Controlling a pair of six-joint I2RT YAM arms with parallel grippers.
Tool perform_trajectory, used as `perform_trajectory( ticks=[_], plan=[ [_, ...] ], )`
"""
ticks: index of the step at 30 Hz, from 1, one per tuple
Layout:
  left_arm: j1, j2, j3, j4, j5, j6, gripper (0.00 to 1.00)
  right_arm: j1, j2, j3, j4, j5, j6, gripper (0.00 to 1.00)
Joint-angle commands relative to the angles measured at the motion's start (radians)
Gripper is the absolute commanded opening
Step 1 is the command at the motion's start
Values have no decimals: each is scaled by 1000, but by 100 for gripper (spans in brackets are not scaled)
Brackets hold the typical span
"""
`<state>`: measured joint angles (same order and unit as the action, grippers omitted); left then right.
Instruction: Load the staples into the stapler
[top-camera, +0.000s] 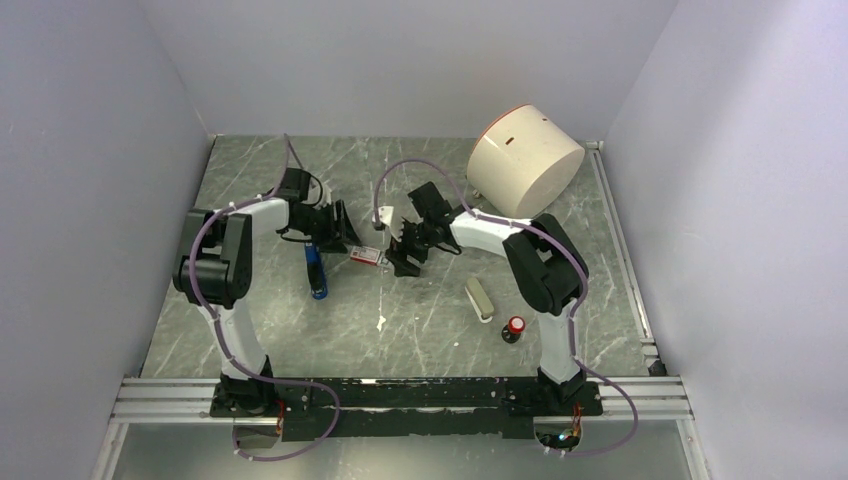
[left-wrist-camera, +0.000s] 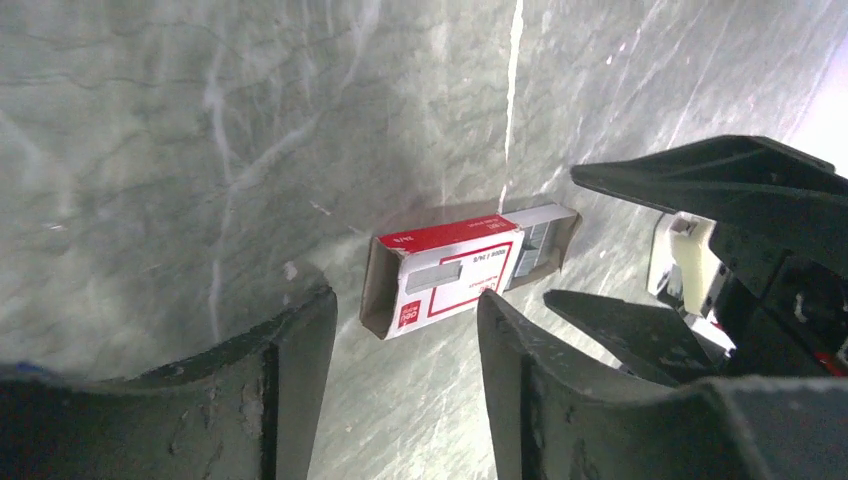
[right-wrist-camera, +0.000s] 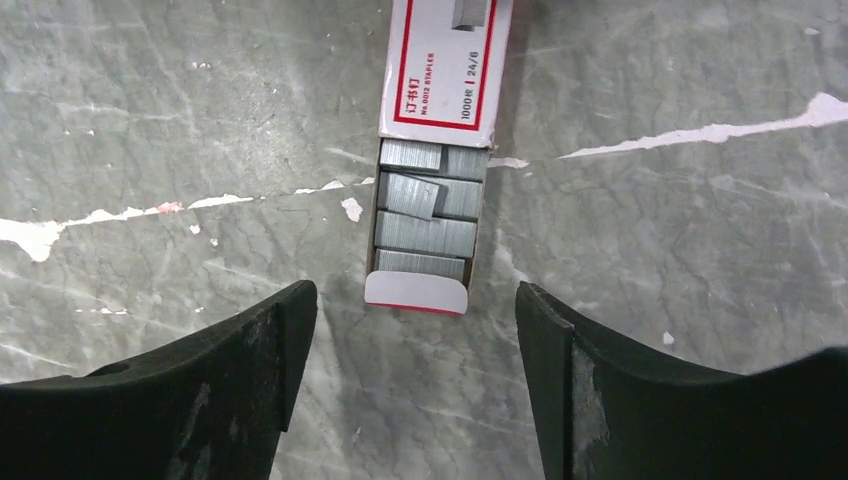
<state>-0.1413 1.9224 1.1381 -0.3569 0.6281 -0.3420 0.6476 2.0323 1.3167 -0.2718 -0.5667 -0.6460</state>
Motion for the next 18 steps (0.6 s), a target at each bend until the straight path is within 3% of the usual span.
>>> perform_trajectory(
  ticks=[1, 9, 15, 18],
  plan=[
    [12, -83, 0, -17, -99, -13, 63, -19, -90, 0, 43, 25, 157, 77],
    [12, -323, -44, -50, -290, -20, 73, -23, -277, -115, 315, 336, 671, 76],
    [12, -559, -173, -3, -300, -39, 76, -19, -352, -140, 190, 398, 897, 73],
    [12, -644, -233, 13, -288, -45, 77, 23, -384, -188, 164, 549, 949, 84]
  ],
)
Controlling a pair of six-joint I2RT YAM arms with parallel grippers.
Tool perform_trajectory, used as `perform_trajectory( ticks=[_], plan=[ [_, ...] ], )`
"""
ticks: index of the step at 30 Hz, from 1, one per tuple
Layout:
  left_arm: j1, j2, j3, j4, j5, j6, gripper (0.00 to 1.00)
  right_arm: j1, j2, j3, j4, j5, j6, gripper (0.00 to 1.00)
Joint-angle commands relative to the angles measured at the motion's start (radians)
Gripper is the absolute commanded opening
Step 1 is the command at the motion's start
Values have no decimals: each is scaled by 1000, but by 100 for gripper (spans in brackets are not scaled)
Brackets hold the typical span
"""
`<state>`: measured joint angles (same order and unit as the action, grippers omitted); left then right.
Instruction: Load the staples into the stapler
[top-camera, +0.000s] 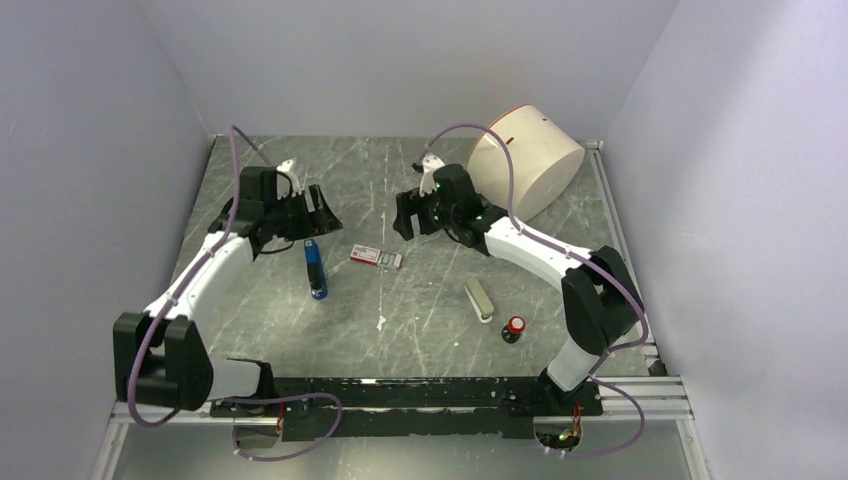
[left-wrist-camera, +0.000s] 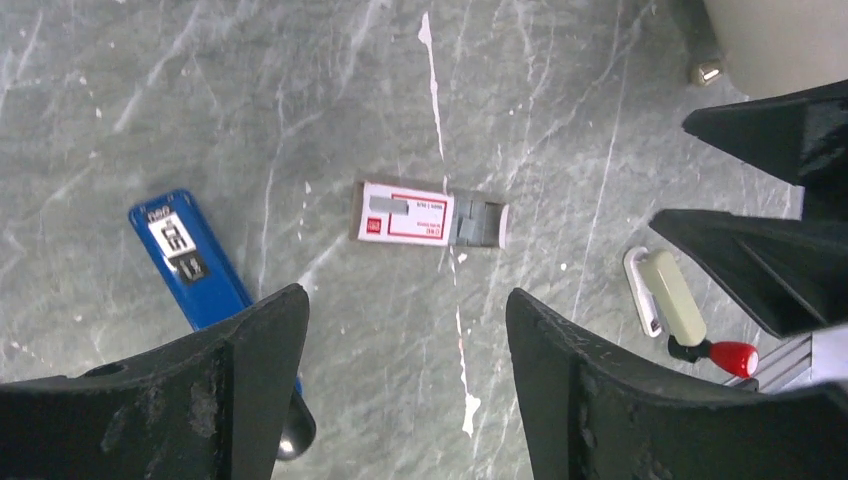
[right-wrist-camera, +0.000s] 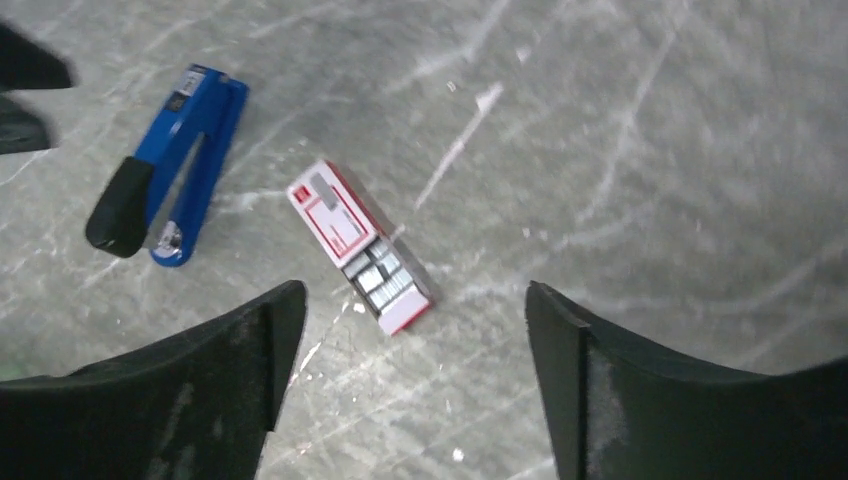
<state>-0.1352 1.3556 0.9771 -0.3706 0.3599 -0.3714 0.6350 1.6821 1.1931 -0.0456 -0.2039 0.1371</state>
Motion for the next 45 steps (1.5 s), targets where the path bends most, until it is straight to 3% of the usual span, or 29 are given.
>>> perform_trajectory(
  ticks=[1, 7, 10, 13, 19, 35, 42, 45],
  plan=[
    [6, -98, -88, 30, -13, -16, 78, 57, -41, -74, -77, 268, 184, 90],
    [5, -141, -146, 30, -8, 0, 78, 179, 33, -23, -196, 566, 350, 97],
    [5, -131, -159, 27, 4, 10, 78, 206, 99, 46, -259, 625, 452, 83],
    [5, -116, -156, 16, 12, 19, 77, 229, 169, 113, -311, 648, 498, 70],
    [5, -96, -157, 15, 24, 21, 76, 246, 270, 199, -365, 673, 525, 59],
    [5, -42, -156, 18, 61, 15, 75, 247, 351, 238, -414, 622, 501, 52],
    [5, -38, -158, 16, 52, 14, 75, 247, 346, 229, -434, 652, 501, 40],
    [6, -34, -161, 11, 44, 12, 75, 246, 347, 223, -434, 644, 499, 28]
  ],
)
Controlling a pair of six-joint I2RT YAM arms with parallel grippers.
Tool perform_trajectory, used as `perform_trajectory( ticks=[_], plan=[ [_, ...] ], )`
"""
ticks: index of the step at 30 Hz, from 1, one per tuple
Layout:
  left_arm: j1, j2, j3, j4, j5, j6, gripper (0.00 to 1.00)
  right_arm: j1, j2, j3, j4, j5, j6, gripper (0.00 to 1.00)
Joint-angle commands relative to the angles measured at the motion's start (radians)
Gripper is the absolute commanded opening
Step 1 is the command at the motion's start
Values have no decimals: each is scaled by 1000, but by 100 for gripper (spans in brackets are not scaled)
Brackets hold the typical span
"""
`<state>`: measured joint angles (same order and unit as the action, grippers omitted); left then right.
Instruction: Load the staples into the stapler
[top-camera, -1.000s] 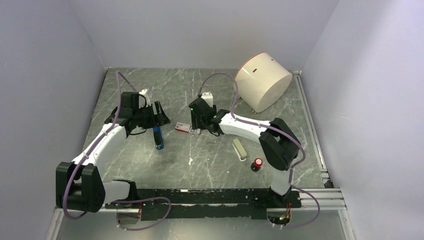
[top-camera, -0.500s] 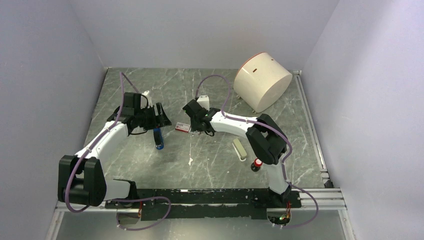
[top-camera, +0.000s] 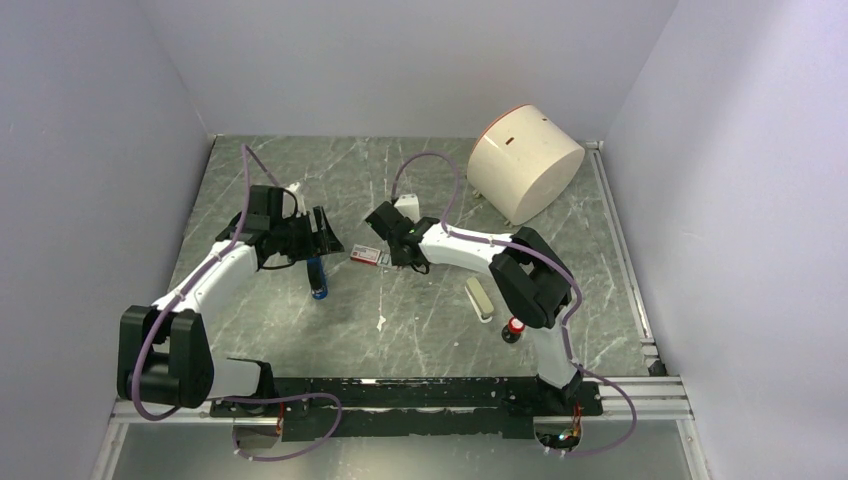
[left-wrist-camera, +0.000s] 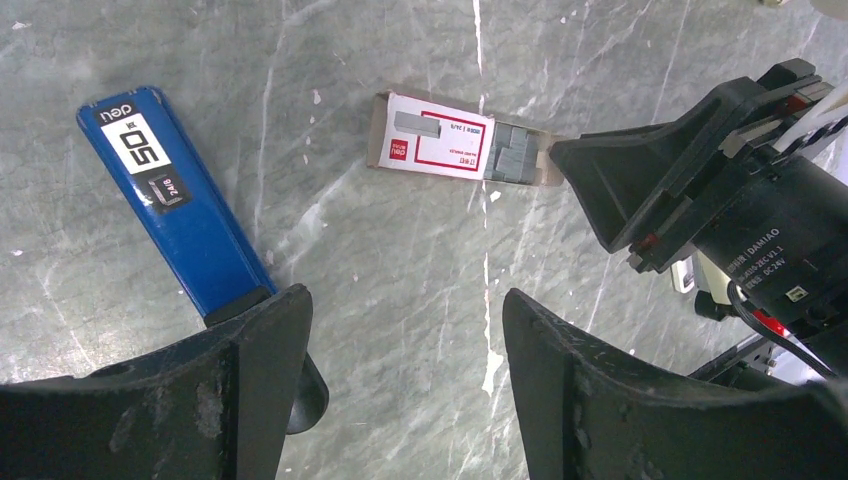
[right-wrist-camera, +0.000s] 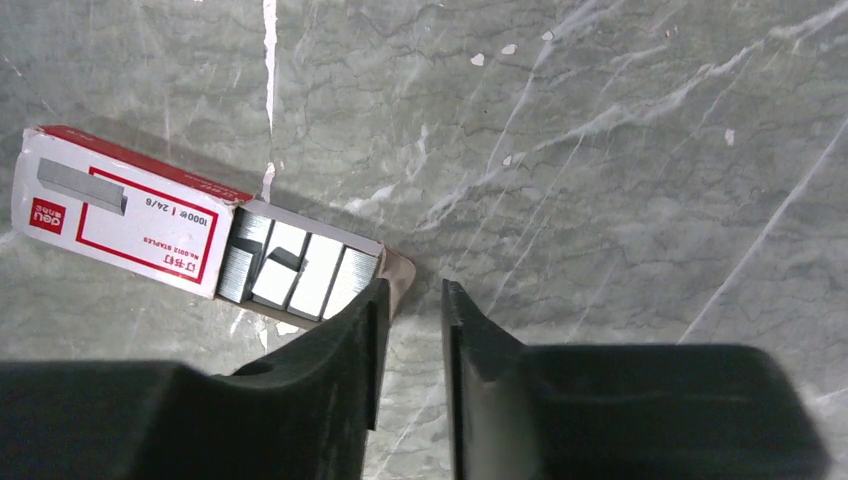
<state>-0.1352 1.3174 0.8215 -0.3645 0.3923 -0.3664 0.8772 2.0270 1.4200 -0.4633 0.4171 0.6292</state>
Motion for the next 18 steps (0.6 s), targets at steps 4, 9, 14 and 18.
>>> perform_trajectory(
  ticks=[4, 9, 14, 18],
  plan=[
    [6, 11, -4, 5, 12, 4, 74, 2, 3, -10, -3, 7, 10, 15],
    [5, 46, -12, 27, 46, -36, 74, -16, -8, -35, 29, -27, 15, 12],
    [-13, 119, 40, 44, 87, -56, 71, -41, -29, -70, 62, -59, 13, 15],
    [-43, 197, 121, 22, 41, -57, 69, -57, -51, -111, 99, -106, 9, 17]
  ],
)
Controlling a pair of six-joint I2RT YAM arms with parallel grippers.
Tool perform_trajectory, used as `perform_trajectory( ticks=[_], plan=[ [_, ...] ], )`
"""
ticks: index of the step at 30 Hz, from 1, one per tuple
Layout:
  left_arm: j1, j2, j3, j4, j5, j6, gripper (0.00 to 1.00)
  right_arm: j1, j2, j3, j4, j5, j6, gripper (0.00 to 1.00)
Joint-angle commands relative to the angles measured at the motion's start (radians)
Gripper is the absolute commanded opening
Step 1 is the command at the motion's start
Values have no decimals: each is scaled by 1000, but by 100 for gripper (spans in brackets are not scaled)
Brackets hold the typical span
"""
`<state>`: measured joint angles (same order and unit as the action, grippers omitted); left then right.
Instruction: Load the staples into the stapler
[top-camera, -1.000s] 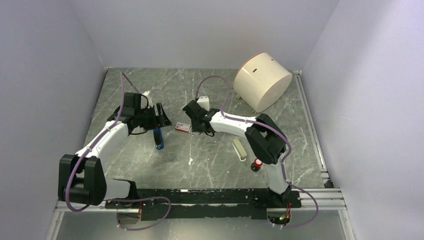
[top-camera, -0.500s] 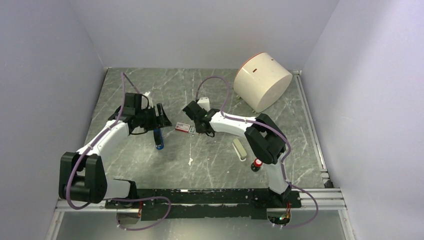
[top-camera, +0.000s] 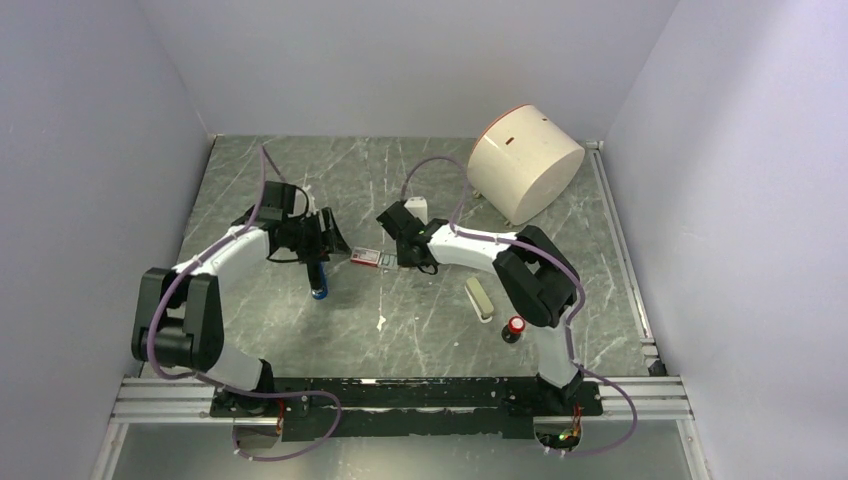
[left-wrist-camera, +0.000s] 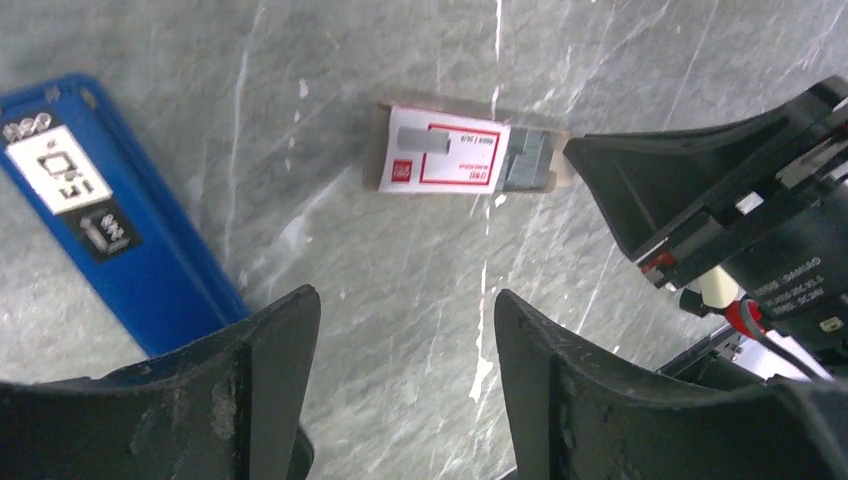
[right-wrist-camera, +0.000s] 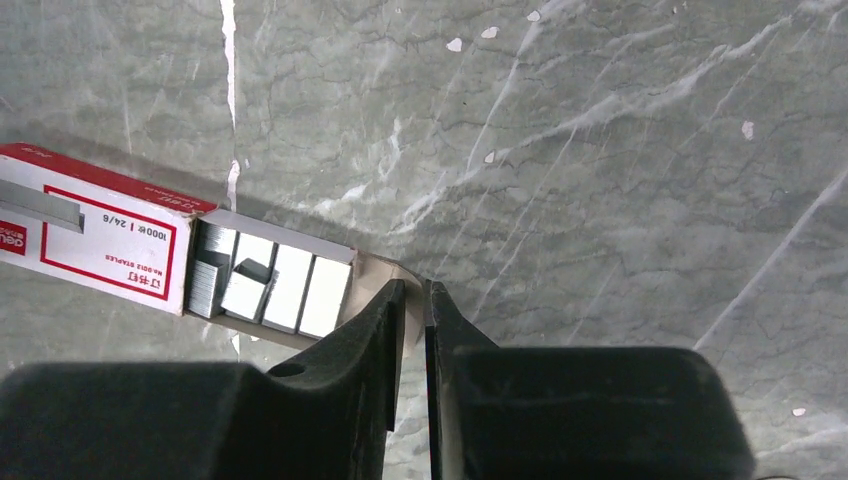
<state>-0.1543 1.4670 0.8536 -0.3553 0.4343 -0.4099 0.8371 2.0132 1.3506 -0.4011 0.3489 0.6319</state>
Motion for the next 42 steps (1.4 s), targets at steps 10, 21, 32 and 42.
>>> perform_trajectory(
  ticks=[10, 21, 32, 42],
  plan=[
    [-61, 208, 149, 56, 9, -37, 65, -75, -71, -101, 98, -186, -17, 27],
    [-65, 284, 162, 113, 55, -45, 50, -118, -79, -142, 166, -341, -5, 20],
    [-65, 326, 153, 123, 70, -52, 35, -130, -65, -130, 177, -381, -19, 10],
    [-65, 314, 122, 196, -2, -44, 49, -142, -62, -123, 165, -379, -47, 10]
  ],
)
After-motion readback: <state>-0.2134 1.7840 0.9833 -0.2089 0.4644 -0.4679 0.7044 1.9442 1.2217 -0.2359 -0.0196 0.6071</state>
